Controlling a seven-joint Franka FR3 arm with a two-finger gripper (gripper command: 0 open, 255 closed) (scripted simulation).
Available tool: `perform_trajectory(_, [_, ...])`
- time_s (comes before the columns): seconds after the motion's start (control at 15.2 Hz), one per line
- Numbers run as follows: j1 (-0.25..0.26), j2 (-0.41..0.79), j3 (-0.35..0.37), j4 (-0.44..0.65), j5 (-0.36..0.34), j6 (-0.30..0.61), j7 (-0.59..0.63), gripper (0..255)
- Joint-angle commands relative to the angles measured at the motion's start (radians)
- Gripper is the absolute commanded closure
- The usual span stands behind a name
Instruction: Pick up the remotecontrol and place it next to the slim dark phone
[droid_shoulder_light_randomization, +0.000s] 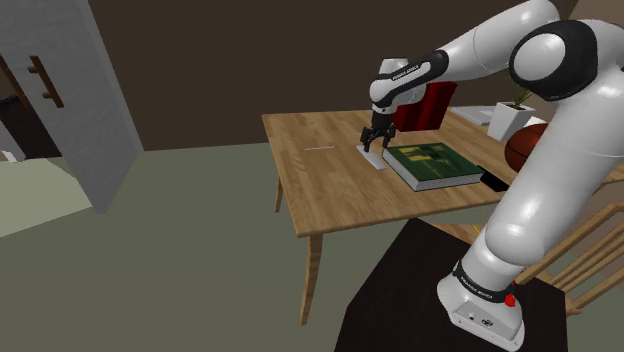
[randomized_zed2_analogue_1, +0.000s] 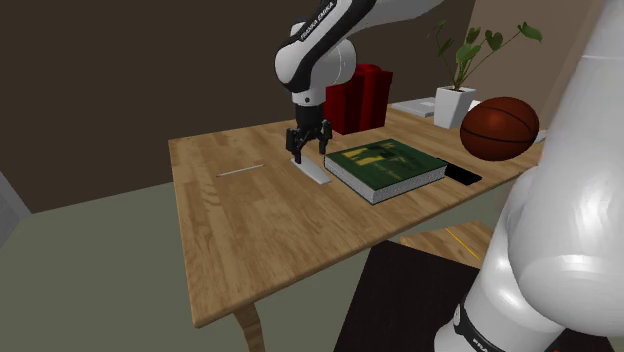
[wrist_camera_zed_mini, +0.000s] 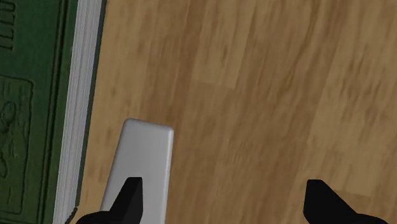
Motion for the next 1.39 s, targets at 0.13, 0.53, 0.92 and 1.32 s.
perform_trajectory(0.13, [-0.038,0.147,-0.023,0.11,0.075,0.037,-0.027,0])
perform_trajectory(0.53, [-0.119,0.359,-0.031,0.29,0.189,0.063,-0.055,0])
perform_trajectory(0.92, [-0.127,0.4,-0.019,0.276,0.21,0.115,-0.068,0])
perform_trajectory(1.32, [-0.133,0.422,-0.011,0.271,0.22,0.141,-0.075,0])
